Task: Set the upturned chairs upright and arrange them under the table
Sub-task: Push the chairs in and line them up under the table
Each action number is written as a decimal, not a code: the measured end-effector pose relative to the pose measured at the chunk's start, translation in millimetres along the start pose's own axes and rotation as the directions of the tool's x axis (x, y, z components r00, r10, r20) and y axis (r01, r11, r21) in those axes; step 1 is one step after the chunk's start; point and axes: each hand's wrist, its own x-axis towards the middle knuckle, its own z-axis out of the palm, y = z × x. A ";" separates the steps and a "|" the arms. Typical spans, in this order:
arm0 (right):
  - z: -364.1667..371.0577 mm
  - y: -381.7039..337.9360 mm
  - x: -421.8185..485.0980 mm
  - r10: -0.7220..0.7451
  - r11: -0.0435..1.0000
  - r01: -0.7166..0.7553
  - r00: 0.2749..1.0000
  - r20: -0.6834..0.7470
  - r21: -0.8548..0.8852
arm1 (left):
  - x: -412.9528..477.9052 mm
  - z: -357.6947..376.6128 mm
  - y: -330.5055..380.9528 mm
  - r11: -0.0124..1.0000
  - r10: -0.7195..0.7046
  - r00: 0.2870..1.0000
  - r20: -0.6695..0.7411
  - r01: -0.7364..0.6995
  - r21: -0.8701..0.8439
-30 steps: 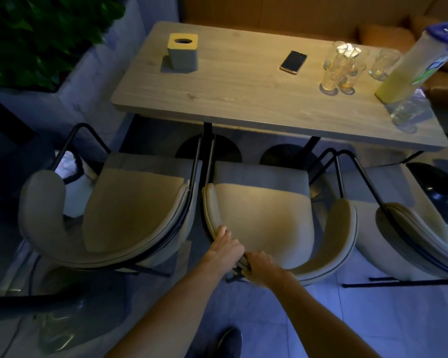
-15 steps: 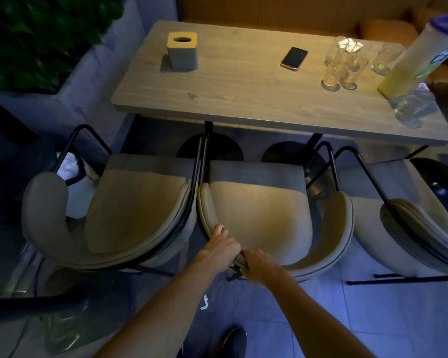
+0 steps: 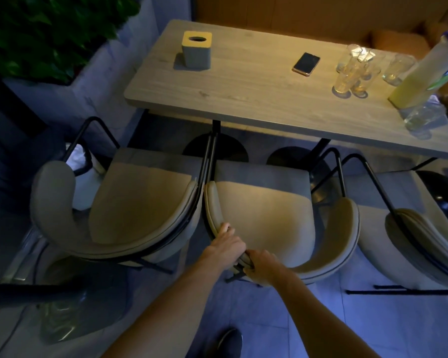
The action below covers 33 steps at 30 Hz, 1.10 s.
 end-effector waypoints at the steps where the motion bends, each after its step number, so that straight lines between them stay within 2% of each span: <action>1: 0.2 0.4 -0.6 0.000 1.000 0.000 1.000 -0.003 -0.002 | -0.9 -1.8 2.7 1.000 -0.008 1.000 0.005 0.008 0.019; 4: -2.2 -0.9 -2.8 0.004 1.000 -0.004 1.000 -0.024 -0.012 | -1.6 -2.5 6.7 0.998 -0.032 0.999 0.007 0.032 0.056; 8: -5.3 5.6 -11.4 -0.028 0.999 0.028 1.000 0.002 -0.025 | -0.7 0.2 5.8 0.999 -0.042 0.999 -0.001 0.042 0.022; 14: -13.7 58.6 -41.2 0.007 0.973 -0.004 1.000 0.013 -0.232 | 3.9 5.9 5.5 0.998 -0.054 0.998 0.009 0.054 0.032; 24: -9.0 68.8 -35.8 -0.005 0.963 0.000 1.000 -0.019 -0.269 | 7.6 5.9 -1.9 1.000 -0.013 1.000 0.011 0.013 -0.010; 33: -1.9 80.7 -21.0 -0.033 0.960 0.020 0.999 -0.043 -0.280 | 19.2 14.7 -9.2 0.999 0.004 1.000 0.002 -0.004 0.046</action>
